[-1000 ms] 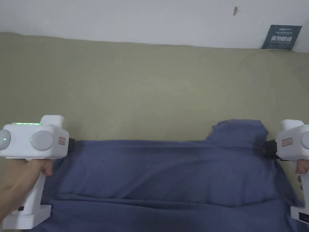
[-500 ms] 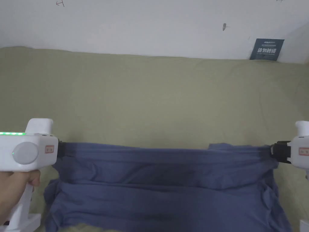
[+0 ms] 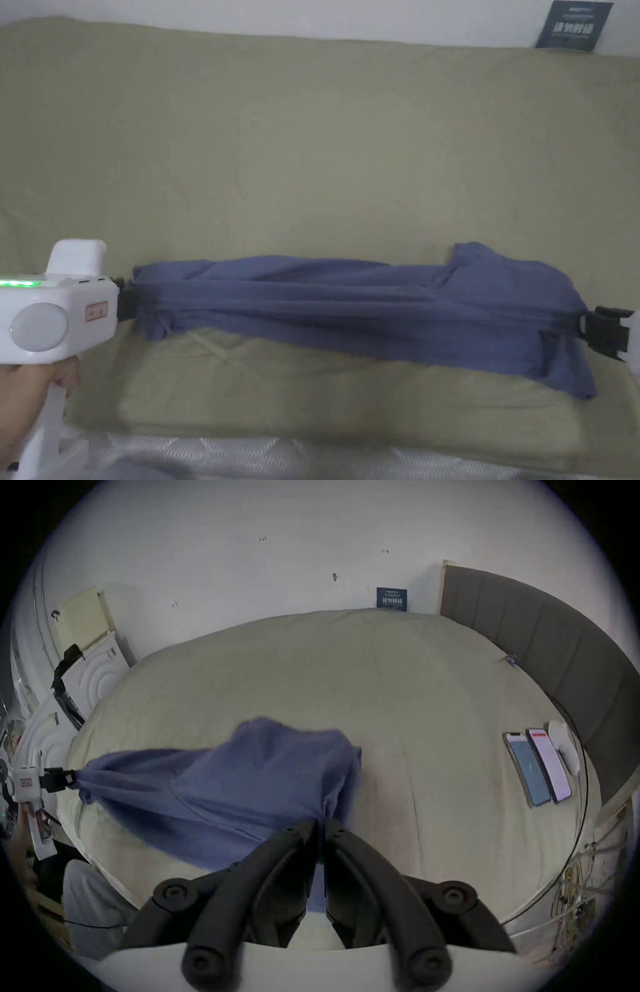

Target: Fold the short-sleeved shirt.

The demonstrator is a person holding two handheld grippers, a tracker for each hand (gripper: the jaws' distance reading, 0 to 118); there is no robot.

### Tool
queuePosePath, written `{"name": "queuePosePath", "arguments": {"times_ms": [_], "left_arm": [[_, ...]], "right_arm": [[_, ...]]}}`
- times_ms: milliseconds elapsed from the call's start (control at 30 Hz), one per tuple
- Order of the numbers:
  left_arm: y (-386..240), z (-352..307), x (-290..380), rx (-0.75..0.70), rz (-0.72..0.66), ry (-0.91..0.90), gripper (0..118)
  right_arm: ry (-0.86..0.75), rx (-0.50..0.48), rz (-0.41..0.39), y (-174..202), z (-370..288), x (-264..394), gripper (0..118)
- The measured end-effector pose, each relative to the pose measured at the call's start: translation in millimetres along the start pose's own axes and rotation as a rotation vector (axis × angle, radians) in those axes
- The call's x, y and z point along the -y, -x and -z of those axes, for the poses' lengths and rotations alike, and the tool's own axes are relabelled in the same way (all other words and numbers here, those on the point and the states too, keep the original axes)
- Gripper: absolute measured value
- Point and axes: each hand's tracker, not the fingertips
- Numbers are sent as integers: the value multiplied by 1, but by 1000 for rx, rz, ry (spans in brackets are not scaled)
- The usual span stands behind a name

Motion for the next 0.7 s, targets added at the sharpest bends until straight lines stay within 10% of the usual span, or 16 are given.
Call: {"name": "queuePosePath", "arguments": {"times_ms": [333,367,467,500,567,633,700], "left_arm": [[4,9,6,2,-31,8,5],[4,9,6,3,-30,8,13],[3,9,6,-6,-35,8,93],[5,9,7,-4,-44,15,118],[7,8,12,-8,-61,19,118],[8,1,14,-18,-80,-5,118],[10,-5,16,-23,-97,-24,118]], "right_arm": [[65,41,80,-13,16,26,9],[42,55,79,-12,13,27,8],[39,19,95,-6,8,23,10],[27,21,89,0,5,23,39],[-13,46,69,16,-2,18,53],[27,-40,47,28,-6,17,118],[-37,-19,53,46,-11,7,105]]}}
